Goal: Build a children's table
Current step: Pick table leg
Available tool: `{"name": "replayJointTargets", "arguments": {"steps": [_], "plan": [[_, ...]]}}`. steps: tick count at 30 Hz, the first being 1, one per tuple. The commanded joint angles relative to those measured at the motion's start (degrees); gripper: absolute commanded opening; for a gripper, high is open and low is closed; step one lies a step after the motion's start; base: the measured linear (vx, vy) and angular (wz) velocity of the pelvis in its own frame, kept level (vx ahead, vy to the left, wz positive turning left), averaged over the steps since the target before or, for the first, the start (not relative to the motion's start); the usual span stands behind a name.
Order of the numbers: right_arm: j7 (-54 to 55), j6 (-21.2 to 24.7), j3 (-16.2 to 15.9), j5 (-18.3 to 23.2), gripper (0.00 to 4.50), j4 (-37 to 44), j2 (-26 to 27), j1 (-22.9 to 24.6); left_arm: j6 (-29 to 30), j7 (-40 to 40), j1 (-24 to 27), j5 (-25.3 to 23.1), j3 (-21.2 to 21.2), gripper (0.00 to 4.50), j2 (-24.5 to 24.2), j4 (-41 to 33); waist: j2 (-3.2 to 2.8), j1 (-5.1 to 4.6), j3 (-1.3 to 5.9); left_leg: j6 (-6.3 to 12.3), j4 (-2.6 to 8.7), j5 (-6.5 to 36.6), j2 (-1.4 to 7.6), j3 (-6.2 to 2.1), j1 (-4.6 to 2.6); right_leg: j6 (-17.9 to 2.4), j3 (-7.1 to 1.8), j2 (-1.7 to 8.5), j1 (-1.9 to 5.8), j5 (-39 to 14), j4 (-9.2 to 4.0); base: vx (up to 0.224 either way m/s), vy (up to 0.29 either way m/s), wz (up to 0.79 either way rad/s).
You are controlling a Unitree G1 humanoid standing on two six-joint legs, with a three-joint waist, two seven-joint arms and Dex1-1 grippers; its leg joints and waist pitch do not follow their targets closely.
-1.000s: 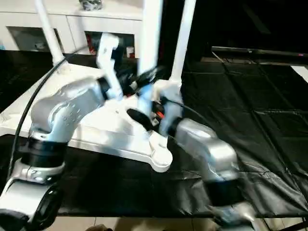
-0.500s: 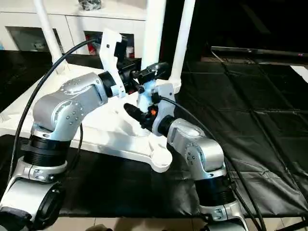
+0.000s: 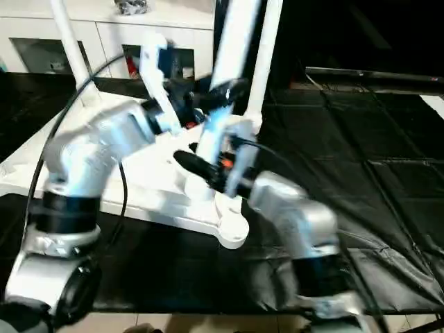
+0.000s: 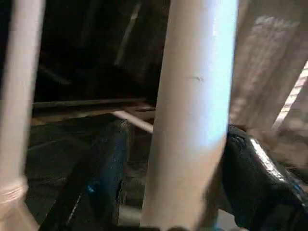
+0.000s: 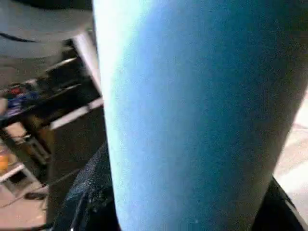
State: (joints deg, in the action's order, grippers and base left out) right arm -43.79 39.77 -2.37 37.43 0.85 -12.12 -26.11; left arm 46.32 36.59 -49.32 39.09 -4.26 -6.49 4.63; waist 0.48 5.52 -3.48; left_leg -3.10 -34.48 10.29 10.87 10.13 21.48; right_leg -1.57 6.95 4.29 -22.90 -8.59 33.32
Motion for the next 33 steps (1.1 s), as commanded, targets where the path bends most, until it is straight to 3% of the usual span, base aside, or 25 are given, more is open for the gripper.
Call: {"name": "replayJointTargets", "arguments": {"steps": [1,5,10,16,19,29,33], "plan": [[-5.0,1.17,2.13,3.61,1.96,3.46,-1.66,0.6,1.83,4.11,-0.09,3.22,-2.0,2.96,-1.54,0.24,0.19,0.43,4.49,1.9,3.65,7.52,2.37,-0.77,-0.69,-7.66,-3.52,4.67,3.71,-14.97,-3.5,0.0,0.0,0.0],[-16.02,3.82,0.08,6.76,1.95,5.83,-8.16,1.75,6.65,13.8,0.6,11.11,-3.31,2.96,-3.74,0.01,-0.02,0.63,4.47,2.13,3.62,7.73,2.39,-0.81,-0.75,-8.1,-3.37,4.54,3.72,-15.68,-3.47,0.0,0.0,0.0],[-25.19,4.49,-4.7,5.64,1.95,6.73,-15.29,1.93,11.85,22.51,1.31,16.23,-1.89,2.96,-6.19,-0.16,-0.13,1.1,4.35,1.53,3.57,9.36,2.37,-0.74,-1.06,-7.55,-3.3,4.6,3.64,-19.65,-4.0,0.0,0.0,0.0],[-27.49,2.96,-6.71,2.73,1.95,5.53,-17.52,1.19,11.78,24.66,1.57,13.53,2.88,2.96,-7.92,-0.82,-0.09,1.01,4.16,0.56,3.73,11.08,2.48,-0.94,-1.28,-5.57,-3.23,4.62,3.32,-23.91,-4.58,0.0,0.0,0.0],[-27.54,2.22,-6.95,1.91,1.95,4.68,-17.67,0.72,10.73,23.22,1.36,11.89,3.62,2.61,-7.37,-0.12,-0.03,1.02,4.18,0.33,3.67,11.37,2.44,-0.95,-1.36,-5.16,-3.15,4.66,3.36,-25.03,-4.76,0.0,0.0,0.0],[-28.37,0.78,-8.02,-0.09,1.95,3.17,-18.35,0.59,11.23,19.91,1.37,10.53,3.9,2.26,-6.16,1.81,0.21,1.06,4.46,1.19,3.51,9.37,2.44,-0.93,-1.09,-5.88,-3.13,4.56,3.51,-22.18,-4.3,0.0,0.0,0.0],[-27.31,0.07,-8.42,-1.49,1.95,1.99,-18.41,0.24,12.38,18.29,1.34,10.91,3.57,1.89,-5.61,1.37,0.21,1.06,4.45,1.37,3.52,9.29,2.5,-0.93,-1.11,-6.63,-3.16,4.57,3.52,-21.32,-4.19,0.0,0.0,0.0]]}}
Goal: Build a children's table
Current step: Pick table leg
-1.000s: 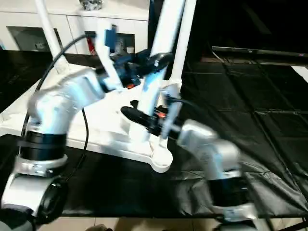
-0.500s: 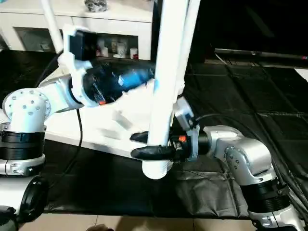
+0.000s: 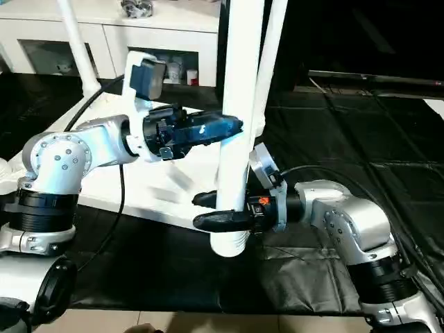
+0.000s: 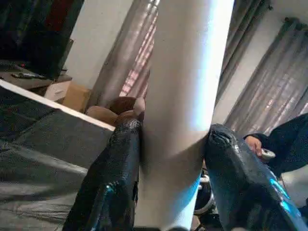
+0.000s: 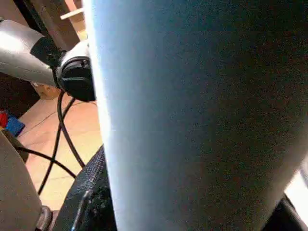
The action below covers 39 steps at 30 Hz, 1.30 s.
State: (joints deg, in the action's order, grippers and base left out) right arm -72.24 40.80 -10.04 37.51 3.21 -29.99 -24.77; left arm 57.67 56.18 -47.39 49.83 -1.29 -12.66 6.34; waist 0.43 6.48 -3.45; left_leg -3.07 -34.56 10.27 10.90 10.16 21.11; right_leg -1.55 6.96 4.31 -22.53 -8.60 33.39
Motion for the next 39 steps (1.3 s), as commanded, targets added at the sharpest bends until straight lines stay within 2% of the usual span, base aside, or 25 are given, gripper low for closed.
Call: {"name": "replayJointTargets", "arguments": {"steps": [1,10,16,17,19,20,23,24,26,28,29,31,36,39], "plan": [[1.19,-0.99,-0.76,-1.63,1.95,-0.42,-0.54,-1.11,1.02,-1.37,-0.59,0.14,0.6,1.87,0.59,-0.35,0.25,0.08,4.42,1.31,3.59,9.38,2.48,-0.96,-0.71,-6.74,-3.18,4.57,3.16,-21.22,-4.23,0.0,0.0,0.0],[3.1,-2.66,-0.32,-4.28,1.95,-3.14,0.42,-2.11,-0.23,-4.68,0.2,0.72,-1.79,1.79,2.44,-0.68,0.34,0.09,4.35,1.44,3.54,9.7,2.34,-0.91,-0.73,-5.79,-3.05,4.56,3.15,-23.37,-4.62,0.0,0.0,0.0],[4.92,-4.24,0.26,-4.96,1.95,-5.02,1.66,-3.15,-1.57,-6.33,0.33,0.52,-3.79,1.79,2.36,0.11,0.27,0.03,4.42,1.42,3.6,9.69,2.42,-0.98,-0.72,-6.13,-3.04,4.6,3.12,-22.58,-4.48,0.0,0.0,0.0],[5.83,-5.12,0.69,-5.51,2.3,-5.81,2.28,-3.56,-2.0,-6.58,0.14,0.26,-4.07,1.79,2.27,0.51,0.22,0.01,4.42,1.33,3.59,9.64,2.45,-0.99,-0.75,-6.36,-3.06,4.54,3.02,-22.0,-4.4,0.0,0.0,0.0],[8.52,-5.28,2.6,-5.21,2.65,-7.79,4.08,-4.89,-3.21,-7.16,-0.59,-0.71,-4.73,1.79,1.82,1.93,0.16,-0.2,4.4,1.02,3.63,9.78,2.28,-1.01,-0.64,-6.34,-2.97,4.44,3.07,-21.94,-4.4,0.0,0.0,0.0],[9.58,-5.63,3.47,-5.08,2.67,-8.57,4.77,-5.5,-4.06,-7.36,-1.0,-1.49,-4.95,1.79,1.48,2.67,-0.05,-0.25,4.4,0.64,3.65,10.1,2.29,-1.03,-0.82,-6.09,-2.98,4.43,3.01,-22.17,-4.44,0.0,0.0,0.0],[10.55,-6.42,4.27,-5.21,2.98,-9.52,5.21,-6.23,-5.75,-7.8,-1.83,-3.05,-5.28,1.79,0.83,4.18,-0.07,-0.15,4.55,0.62,3.67,10.0,2.36,-1.03,-0.94,-6.08,-3.1,4.49,3.05,-21.02,-4.35,0.0,0.0,0.0],[10.74,-7.31,4.56,-5.46,2.98,-9.91,5.28,-6.4,-6.81,-8.29,-2.4,-3.95,-5.54,1.79,0.5,5.3,-0.26,-0.12,4.54,0.62,3.69,9.84,2.41,-1.01,-0.98,-6.32,-3.17,4.44,2.97,-20.35,-4.23,0.0,0.0,0.0],[10.64,-8.14,5.0,-5.36,3.26,-10.15,5.26,-6.46,-8.31,-9.39,-3.18,-4.92,-6.05,1.77,0.21,7.03,-0.18,-0.01,4.64,0.76,3.66,9.48,2.42,-0.97,-0.92,-7.22,-3.21,4.44,3.08,-18.12,-3.97,0.0,0.0,0.0],[10.57,-8.27,5.18,-5.22,3.38,-10.14,5.24,-6.44,-8.97,-9.81,-3.41,-5.34,-6.16,1.76,0.1,7.72,-0.15,-0.01,4.55,0.89,3.7,9.55,2.44,-0.97,-0.86,-7.54,-3.23,4.42,3.1,-17.53,-3.91,0.0,0.0,0.0],[10.73,-8.71,5.53,-5.2,3.43,-10.09,5.41,-6.38,-9.94,-10.46,-3.75,-6.01,-6.37,1.76,-0.01,8.9,-0.35,0.1,4.68,1.02,3.67,8.8,2.46,-1.05,-0.7,-8.17,-3.27,4.56,3.32,-16.12,-3.6,0.0,0.0,0.0],[11.08,-8.83,5.85,-5.16,3.6,-10.07,5.56,-6.35,-10.55,-11.04,-3.92,-6.62,-6.46,1.75,-0.03,9.63,-0.24,-0.01,4.75,1.17,3.61,8.59,2.43,-0.99,-0.69,-8.65,-3.28,4.5,3.36,-14.91,-3.48,0.0,0.0,0.0],[12.97,-7.88,8.8,-2.48,4.0,-10.01,7.05,-6.55,-13.9,-16.16,-5.8,-10.51,-7.17,1.75,0.55,15.0,-0.12,-0.01,4.68,1.32,3.59,9.06,2.36,-0.92,-0.75,-8.47,-3.2,4.56,3.33,-16.54,-3.75,0.0,0.0,0.0],[14.99,-7.54,9.74,-2.55,4.28,-10.63,7.41,-6.98,-14.71,-16.94,-6.31,-11.15,-7.19,1.75,0.51,16.03,-0.08,0.03,4.6,1.14,3.69,9.42,2.47,-0.99,-0.82,-8.24,-3.18,4.65,3.3,-17.28,-3.86,0.0,0.0,0.0]]}}
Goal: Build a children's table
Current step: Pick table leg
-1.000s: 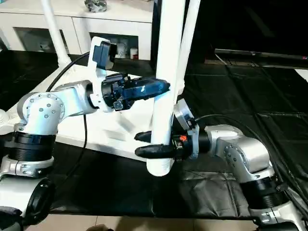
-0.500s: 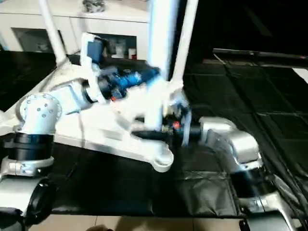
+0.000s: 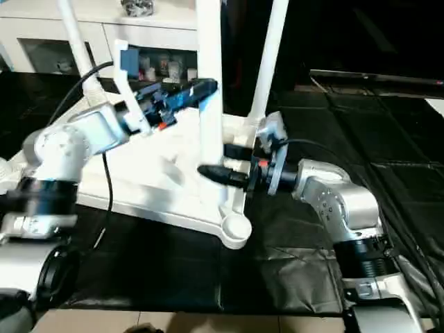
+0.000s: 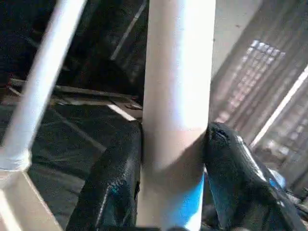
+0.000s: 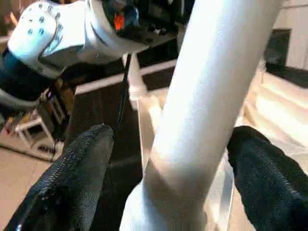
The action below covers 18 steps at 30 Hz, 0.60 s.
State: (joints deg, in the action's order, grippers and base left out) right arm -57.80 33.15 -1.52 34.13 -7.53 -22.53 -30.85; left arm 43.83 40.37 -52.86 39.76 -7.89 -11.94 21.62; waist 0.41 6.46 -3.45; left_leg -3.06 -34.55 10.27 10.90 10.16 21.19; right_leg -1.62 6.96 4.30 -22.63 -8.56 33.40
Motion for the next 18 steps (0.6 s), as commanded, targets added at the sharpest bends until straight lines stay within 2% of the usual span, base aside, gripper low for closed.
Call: {"name": "replayJointTargets", "arguments": {"steps": [1,3,5,9,10,12,13,14,18], "plan": [[0.78,0.09,1.3,0.73,4.31,0.03,-0.02,-0.94,-0.97,-1.18,-0.9,-1.1,-0.57,1.75,-0.22,0.86,-0.1,0.05,4.62,1.1,3.64,9.43,2.45,-0.99,-0.89,-8.05,-3.17,4.63,3.42,-17.36,-3.86,0.0,0.0,0.0],[4.05,1.19,2.14,-0.32,4.31,-1.52,0.33,-1.66,-1.44,-0.89,-0.98,-1.71,0.09,1.75,-0.57,0.79,0.05,0.02,4.67,0.97,3.66,8.86,2.42,-0.95,-0.92,-8.0,-3.21,4.63,3.33,-17.07,-3.82,0.0,0.0,0.0],[4.75,1.43,2.31,-0.51,4.31,-1.78,0.43,-1.78,-1.54,-0.76,-0.97,-1.87,0.27,1.75,-0.65,0.68,-0.09,0.09,4.67,0.77,3.64,8.68,2.48,-0.93,-0.92,-8.53,-3.26,4.76,3.3,-16.72,-3.71,0.0,0.0,0.0],[8.88,4.5,1.81,-1.94,4.31,-1.14,1.44,-2.09,-1.99,-0.05,-0.64,-2.95,1.71,1.75,-0.78,-1.16,-0.09,0.07,4.79,0.76,3.66,7.59,2.54,-0.98,-0.82,-9.32,-3.37,4.77,3.4,-14.22,-3.31,0.0,0.0,0.0],[9.86,5.64,1.2,-2.26,4.31,-0.91,1.57,-2.3,-2.11,-0.02,-0.43,-3.32,2.21,1.75,-0.71,-2.03,0.22,0.14,4.85,0.86,3.62,7.02,2.56,-0.93,-0.8,-9.66,-3.41,4.82,3.43,-13.61,-3.1,0.0,0.0,0.0],[10.4,6.28,0.82,-2.37,4.31,-0.91,1.61,-2.46,-2.15,0.01,-0.36,-3.62,2.48,1.75,-0.64,-2.46,0.07,0.07,4.78,0.82,3.62,7.06,2.62,-0.89,-0.8,-9.85,-3.46,4.82,3.34,-13.4,-3.15,0.0,0.0,0.0],[10.63,6.72,0.58,-2.44,4.31,-1.07,1.6,-2.62,-2.22,0.08,-0.36,-3.88,2.73,1.75,-0.61,-2.72,0.08,0.09,4.75,0.88,3.6,7.15,2.57,-0.85,-0.78,-9.74,-3.46,4.83,3.34,-13.58,-3.23,0.0,0.0,0.0],[10.68,7.03,0.17,-2.59,4.31,-1.43,1.49,-2.86,-2.33,0.24,-0.36,-4.15,3.14,1.75,-0.64,-3.1,0.43,0.09,4.72,0.91,3.6,7.08,2.47,-0.78,-0.69,-9.21,-3.48,4.88,3.45,-14.45,-3.27,0.0,0.0,0.0],[10.35,7.75,-0.45,-2.95,4.31,-2.61,1.59,-3.77,-2.8,0.61,-0.34,-5.03,4.48,1.75,-0.9,-4.63,0.4,0.07,4.6,0.81,3.62,7.44,2.49,-0.77,-0.73,-8.5,-3.45,4.87,3.32,-16.25,-3.47,0.0,0.0,0.0]]}}
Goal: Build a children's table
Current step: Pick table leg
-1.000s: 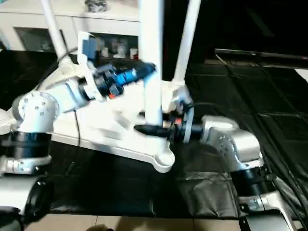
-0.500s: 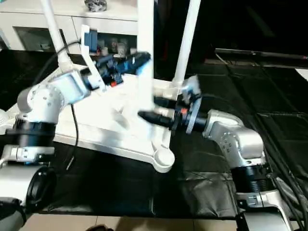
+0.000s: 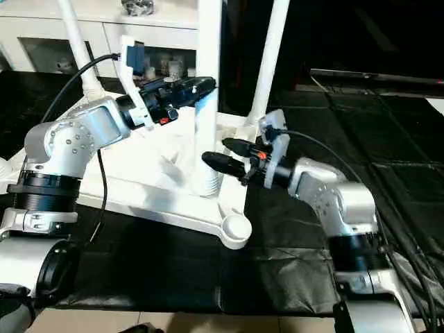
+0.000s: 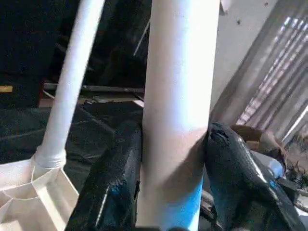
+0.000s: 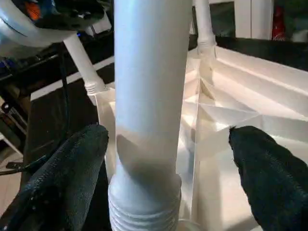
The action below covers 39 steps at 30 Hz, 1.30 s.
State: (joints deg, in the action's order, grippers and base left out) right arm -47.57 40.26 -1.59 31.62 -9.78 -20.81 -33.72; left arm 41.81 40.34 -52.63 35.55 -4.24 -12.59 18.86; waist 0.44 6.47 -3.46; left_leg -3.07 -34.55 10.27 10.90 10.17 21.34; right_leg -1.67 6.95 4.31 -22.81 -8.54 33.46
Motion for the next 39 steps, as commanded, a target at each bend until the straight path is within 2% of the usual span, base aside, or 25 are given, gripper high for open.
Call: {"name": "replayJointTargets", "arguments": {"steps": [1,8,18,19,22,24,38,39], "plan": [[0.2,0.81,-0.35,-0.46,4.31,-0.55,-0.05,-1.03,-0.86,0.67,-0.55,-0.95,1.01,1.75,-0.31,-2.03,0.31,0.08,4.61,0.73,3.64,7.51,2.52,-0.8,-0.92,-8.36,-3.44,4.88,3.46,-16.45,-3.52,0.0,0.0,0.0],[1.2,1.52,-0.76,-0.89,4.31,-1.76,1.71,-2.02,-1.1,0.72,0.31,-2.09,2.49,1.75,-0.37,-4.76,0.54,-0.04,4.63,0.53,3.65,7.21,2.55,-0.79,-0.82,-8.11,-3.48,4.87,3.44,-16.21,-3.46,0.0,0.0,0.0],[2.29,3.2,-1.48,-1.03,4.31,-2.27,3.38,-2.41,-2.19,1.78,0.86,-3.84,4.83,1.75,-0.64,-6.59,0.41,-0.07,4.66,0.23,3.7,6.85,2.58,-0.79,-0.84,-7.92,-3.58,4.9,3.41,-15.62,-3.32,0.0,0.0,0.0],[2.4,3.25,-1.52,-1.17,4.04,-2.45,3.62,-2.49,-2.15,1.89,0.84,-3.93,4.94,1.75,-0.59,-6.73,0.45,-0.08,4.67,0.24,3.69,6.82,2.57,-0.78,-0.83,-8.01,-3.59,4.92,3.41,-15.45,-3.31,0.0,0.0,0.0],[2.67,3.34,-1.58,-1.35,3.97,-2.64,4.02,-2.6,-2.19,2.27,0.9,-4.07,5.34,1.75,-0.67,-7.16,0.44,-0.09,4.65,0.27,3.69,6.78,2.53,-0.77,-0.82,-8.1,-3.59,4.88,3.41,-15.38,-3.29,0.0,0.0,0.0],[2.78,3.38,-1.61,-1.38,3.63,-2.68,4.17,-2.63,-2.17,2.41,0.94,-4.02,5.46,1.75,-0.71,-7.32,0.37,-0.13,4.66,0.16,3.72,6.91,2.62,-0.81,-0.89,-8.13,-3.58,4.89,3.36,-15.48,-3.29,0.0,0.0,0.0],[2.73,4.87,-1.68,-1.27,2.57,-3.49,4.84,-2.31,-2.36,3.18,0.75,-4.25,6.05,1.75,-0.15,-7.98,0.46,-0.11,4.64,0.12,3.71,6.63,2.55,-0.76,-0.84,-8.04,-3.64,4.85,3.38,-15.2,-3.24,0.0,0.0,0.0],[2.59,5.11,-1.91,-1.47,2.41,-3.51,4.67,-2.11,-2.44,3.11,0.64,-4.28,6.03,1.75,0.11,-8.02,0.66,-0.13,4.65,0.13,3.69,6.61,2.54,-0.73,-0.8,-7.91,-3.64,4.85,3.42,-15.32,-3.23,0.0,0.0,0.0]]}}
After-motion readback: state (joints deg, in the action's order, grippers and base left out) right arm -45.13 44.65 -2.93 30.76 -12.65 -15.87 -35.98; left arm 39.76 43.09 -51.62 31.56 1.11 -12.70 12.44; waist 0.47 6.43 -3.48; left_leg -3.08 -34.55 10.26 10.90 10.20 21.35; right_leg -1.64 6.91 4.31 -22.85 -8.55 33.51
